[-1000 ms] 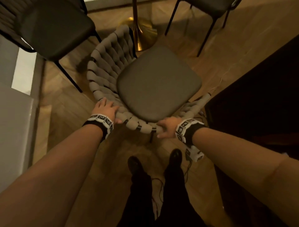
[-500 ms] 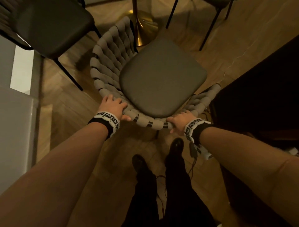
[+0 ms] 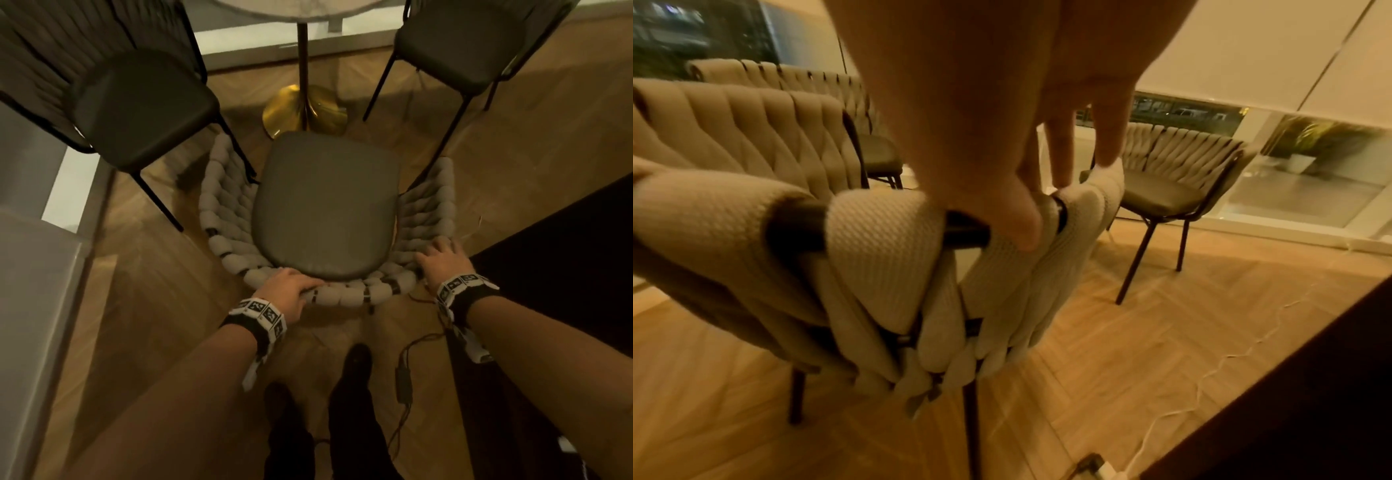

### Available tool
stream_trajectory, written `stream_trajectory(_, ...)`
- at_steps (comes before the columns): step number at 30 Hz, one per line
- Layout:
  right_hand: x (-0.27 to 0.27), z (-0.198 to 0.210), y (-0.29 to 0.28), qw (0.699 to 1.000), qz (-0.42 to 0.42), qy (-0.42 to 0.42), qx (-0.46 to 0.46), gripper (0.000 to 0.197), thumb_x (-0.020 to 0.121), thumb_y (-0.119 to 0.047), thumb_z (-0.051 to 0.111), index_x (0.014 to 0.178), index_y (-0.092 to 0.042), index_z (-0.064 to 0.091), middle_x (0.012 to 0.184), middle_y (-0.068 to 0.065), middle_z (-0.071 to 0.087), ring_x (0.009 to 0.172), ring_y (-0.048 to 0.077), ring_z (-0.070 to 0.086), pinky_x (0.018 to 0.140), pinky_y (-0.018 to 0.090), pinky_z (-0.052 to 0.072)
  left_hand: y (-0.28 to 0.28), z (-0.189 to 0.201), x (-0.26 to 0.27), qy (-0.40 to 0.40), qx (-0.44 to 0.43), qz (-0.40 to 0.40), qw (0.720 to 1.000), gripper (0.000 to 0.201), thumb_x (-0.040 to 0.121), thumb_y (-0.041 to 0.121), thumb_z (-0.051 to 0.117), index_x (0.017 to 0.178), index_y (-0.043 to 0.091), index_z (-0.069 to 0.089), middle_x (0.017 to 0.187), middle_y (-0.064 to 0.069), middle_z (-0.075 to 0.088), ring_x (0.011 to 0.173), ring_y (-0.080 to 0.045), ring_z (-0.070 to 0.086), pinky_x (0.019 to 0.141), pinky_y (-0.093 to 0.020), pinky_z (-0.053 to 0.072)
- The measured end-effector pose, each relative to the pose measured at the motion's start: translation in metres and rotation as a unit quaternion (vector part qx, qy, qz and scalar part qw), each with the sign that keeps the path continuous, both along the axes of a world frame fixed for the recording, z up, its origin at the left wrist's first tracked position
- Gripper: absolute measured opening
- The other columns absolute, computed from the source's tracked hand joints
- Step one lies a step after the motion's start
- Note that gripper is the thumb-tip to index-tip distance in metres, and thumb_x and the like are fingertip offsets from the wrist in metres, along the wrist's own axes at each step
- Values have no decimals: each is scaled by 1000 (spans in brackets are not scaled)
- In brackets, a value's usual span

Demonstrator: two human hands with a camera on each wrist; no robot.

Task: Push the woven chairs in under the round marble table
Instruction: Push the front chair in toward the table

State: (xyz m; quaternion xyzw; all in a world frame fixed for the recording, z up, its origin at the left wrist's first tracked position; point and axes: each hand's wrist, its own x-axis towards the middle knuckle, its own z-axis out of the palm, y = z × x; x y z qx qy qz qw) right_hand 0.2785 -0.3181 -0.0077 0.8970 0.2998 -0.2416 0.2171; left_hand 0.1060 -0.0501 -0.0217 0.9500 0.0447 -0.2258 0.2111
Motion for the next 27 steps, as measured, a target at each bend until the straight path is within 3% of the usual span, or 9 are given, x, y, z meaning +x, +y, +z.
stream_trajectory(4, -9, 2, 20, 989, 83, 116, 45, 64, 80, -49, 56, 139, -31, 40, 143, 1, 45, 135, 27, 35, 114, 49, 23, 30, 7, 15, 118, 129, 36, 984, 64, 80, 56, 60, 139, 43, 40, 151, 8, 37, 141, -29, 26, 118, -53, 15)
stream_trajectory(7, -18, -3, 29, 982, 100, 154, 52, 72, 80, -66, 50, 143, -34, 34, 142, 1, 48, 132, 29, 39, 110, 47, 29, 38, 10, 22, 189, 157, 41, 969, 60, 78, 65, 54, 134, 48, 43, 148, 6, 43, 139, -30, 29, 115, -56, 11)
stream_trajectory(11, -2, -13, 25, 978, 150, 139, 43, 64, 88, -59, 48, 145, -37, 29, 142, 0, 50, 127, 29, 43, 103, 44, 35, 41, 9, 26, 222, 149, 27, 963, 59, 80, 66, 50, 136, 51, 39, 151, 8, 40, 142, -26, 27, 116, -56, 7)
stream_trajectory(15, 25, -15, 30, 980, 142, 130, 50, 52, 92, -47, 49, 141, -37, 37, 144, -6, 47, 126, 26, 45, 107, 39, 34, 60, 6, 28, 151, 119, 38, 981, 56, 85, 53, 56, 138, 44, 41, 150, 5, 41, 140, -21, 31, 113, -45, 17)
stream_trajectory(17, 45, -12, 35, 985, 120, 112, 46, 46, 93, -34, 50, 138, -34, 42, 145, -6, 46, 130, 25, 40, 113, 40, 27, 71, 9, 34, 135, 132, 34, 981, 53, 90, 45, 54, 140, 44, 38, 152, 6, 37, 143, -23, 25, 114, -45, 18)
stream_trajectory(19, 60, -9, 45, 991, 89, 96, 32, 53, 87, -26, 53, 139, -33, 41, 146, -4, 44, 135, 27, 34, 117, 45, 17, 80, 13, 45, 133, 154, 58, 977, 50, 92, 47, 49, 140, 45, 38, 153, 7, 35, 145, -26, 18, 116, -51, 15)
stream_trajectory(22, 60, -6, 66, 991, 63, 117, 23, 79, 75, -39, 60, 145, -38, 25, 150, -2, 37, 139, 30, 28, 113, 58, 11, 91, 14, 64, 174, 159, 33, 971, 50, 92, 54, 43, 141, 49, 34, 156, 6, 31, 147, -29, 12, 117, -56, 10)
stream_trajectory(24, 53, -9, 77, 988, 70, 133, 24, 74, 79, -46, 57, 143, -43, 22, 149, -4, 37, 136, 30, 33, 107, 62, 11, 98, 13, 76, 233, 152, 16, 960, 52, 90, 58, 43, 140, 53, 32, 157, 6, 29, 149, -30, 7, 116, -60, 4)
stream_trajectory(27, 60, -19, 85, 990, 64, 126, 24, 60, 87, -47, 52, 142, -47, 27, 149, -7, 38, 133, 31, 38, 107, 61, 15, 107, 9, 91, 291, 136, 20, 947, 53, 85, 62, 49, 137, 53, 40, 158, 3, 27, 150, -30, 2, 114, -65, -5)
